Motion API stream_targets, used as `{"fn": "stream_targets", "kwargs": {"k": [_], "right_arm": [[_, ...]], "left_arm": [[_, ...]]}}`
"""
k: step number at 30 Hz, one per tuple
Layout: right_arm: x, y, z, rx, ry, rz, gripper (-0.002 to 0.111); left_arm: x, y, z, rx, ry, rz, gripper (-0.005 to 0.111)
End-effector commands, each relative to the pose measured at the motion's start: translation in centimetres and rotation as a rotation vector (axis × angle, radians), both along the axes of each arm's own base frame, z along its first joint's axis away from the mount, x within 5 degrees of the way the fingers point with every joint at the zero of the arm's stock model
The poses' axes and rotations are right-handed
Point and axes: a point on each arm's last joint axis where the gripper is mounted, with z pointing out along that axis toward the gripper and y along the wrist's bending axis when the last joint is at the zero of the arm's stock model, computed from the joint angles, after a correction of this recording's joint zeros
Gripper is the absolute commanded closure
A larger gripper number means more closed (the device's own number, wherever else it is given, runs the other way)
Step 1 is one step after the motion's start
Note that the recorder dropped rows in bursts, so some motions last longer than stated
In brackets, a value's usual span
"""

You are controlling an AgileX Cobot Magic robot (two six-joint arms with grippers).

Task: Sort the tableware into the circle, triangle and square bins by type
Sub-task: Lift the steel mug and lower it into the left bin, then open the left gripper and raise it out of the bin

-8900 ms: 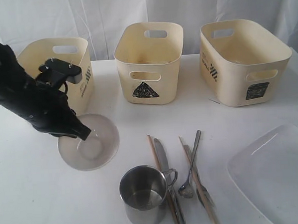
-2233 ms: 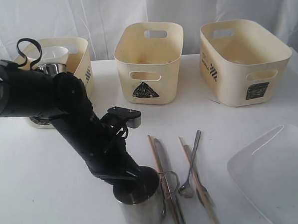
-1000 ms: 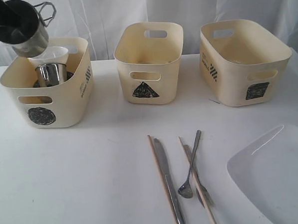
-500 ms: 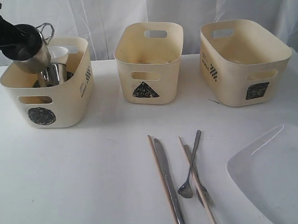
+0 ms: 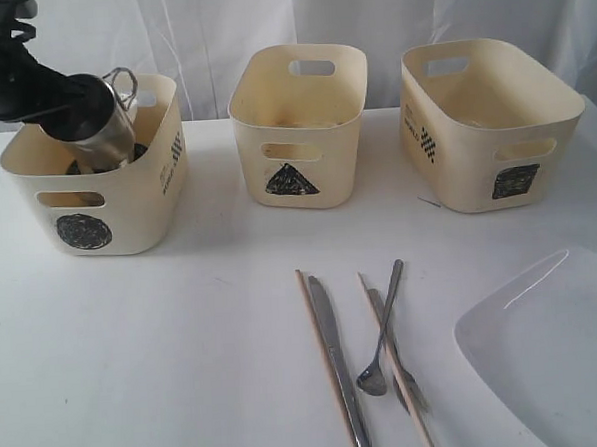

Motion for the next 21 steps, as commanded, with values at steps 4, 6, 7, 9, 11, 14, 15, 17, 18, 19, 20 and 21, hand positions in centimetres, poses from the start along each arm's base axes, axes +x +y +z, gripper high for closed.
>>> {"fn": "stream_targets", "kwargs": {"k": [4,6,7,9,11,14,15,17,18,19,20,21], "right_arm": [[-0.01,0.01,-0.09,0.001,-0.007,0.001,0.108],[-0.01,0.01,-0.09,0.001,-0.007,0.001,0.108],[-0.01,0.01,-0.09,0.001,-0.007,0.001,0.108],[-0.01,0.01,-0.09,0.001,-0.007,0.001,0.108],[-0.01,0.01,-0.09,0.001,-0.007,0.001,0.108],[-0.01,0.01,-0.09,0.001,-0.007,0.001,0.108],[-0.01,0.01,-0.09,0.001,-0.007,0.001,0.108],[-0.01,0.01,-0.09,0.001,-0.007,0.001,0.108],[-0.01,0.01,-0.09,0.001,-0.007,0.001,0.108],[-0.01,0.01,-0.09,0.001,-0.007,0.001,0.108],[-0.01,0.01,-0.09,0.001,-0.007,0.001,0.108],[-0.01,0.01,-0.09,0.001,-0.007,0.001,0.108]], "left_arm": [[0.27,-0.17,-0.24,-0.035,0.010,0.004,0.107],[0.22,-0.17,-0.29,-0.034,0.017,0.004,0.107],[0.14,-0.17,-0.36,-0.032,0.028,0.002,0.107],[0.00,-0.26,-0.48,-0.047,0.051,0.004,0.107],[-0.19,-0.34,-0.62,-0.060,0.079,0.004,0.107],[-0.28,-0.39,-0.69,-0.067,0.093,0.004,0.105],[-0.28,-0.39,-0.69,-0.067,0.093,0.004,0.101],[-0.29,-0.39,-0.70,-0.067,0.095,0.004,0.091],[-0.30,-0.42,-0.69,-0.072,0.096,0.005,0.085],[-0.33,-0.43,-0.62,-0.075,0.094,0.005,0.078],[-0.38,-0.44,-0.56,-0.077,0.095,0.006,0.073],[-0.39,-0.49,-0.51,-0.085,0.097,0.007,0.066]]}}
